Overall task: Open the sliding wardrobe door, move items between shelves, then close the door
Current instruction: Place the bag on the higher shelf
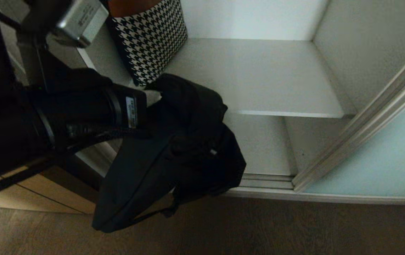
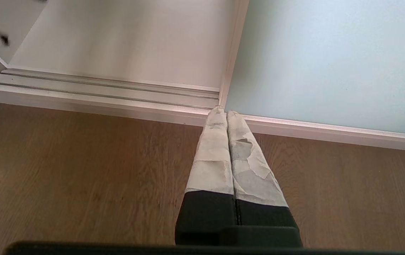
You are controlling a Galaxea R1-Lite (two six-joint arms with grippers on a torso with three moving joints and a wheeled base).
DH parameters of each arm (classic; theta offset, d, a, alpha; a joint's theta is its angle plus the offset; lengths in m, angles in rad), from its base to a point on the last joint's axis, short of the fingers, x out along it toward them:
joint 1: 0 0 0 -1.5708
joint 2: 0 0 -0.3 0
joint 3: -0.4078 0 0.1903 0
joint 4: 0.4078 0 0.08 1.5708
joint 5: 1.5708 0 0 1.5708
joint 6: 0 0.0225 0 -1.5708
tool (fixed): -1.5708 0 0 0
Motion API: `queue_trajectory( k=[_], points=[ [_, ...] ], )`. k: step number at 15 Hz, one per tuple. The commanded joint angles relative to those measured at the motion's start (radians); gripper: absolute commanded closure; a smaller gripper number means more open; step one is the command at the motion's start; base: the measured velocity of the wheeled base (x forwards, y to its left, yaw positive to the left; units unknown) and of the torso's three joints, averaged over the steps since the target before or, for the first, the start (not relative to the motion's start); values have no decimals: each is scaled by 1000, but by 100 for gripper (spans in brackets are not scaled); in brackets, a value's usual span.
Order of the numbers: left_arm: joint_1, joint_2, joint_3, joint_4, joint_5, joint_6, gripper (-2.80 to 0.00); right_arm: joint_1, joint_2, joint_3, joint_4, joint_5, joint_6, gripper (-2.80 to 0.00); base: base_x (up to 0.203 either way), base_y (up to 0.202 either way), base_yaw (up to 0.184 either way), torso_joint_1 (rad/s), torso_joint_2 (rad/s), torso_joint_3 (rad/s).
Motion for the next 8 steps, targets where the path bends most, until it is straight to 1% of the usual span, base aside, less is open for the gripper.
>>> queue_trajectory(
  k=[1, 3, 8],
  points=[
    [0, 19, -109, 37, 1, 6, 0, 0, 0, 0, 0, 0, 0, 0, 0, 0, 0, 0, 0, 0],
    [0, 50, -198, 60, 1, 9, 0, 0, 0, 2, 0, 0, -1, 0, 0, 0, 0, 0, 0, 0],
    [-2, 165, -411, 66, 9, 18, 0, 0, 0, 0, 0, 0, 0, 0, 0, 0, 0, 0, 0, 0]
  ],
)
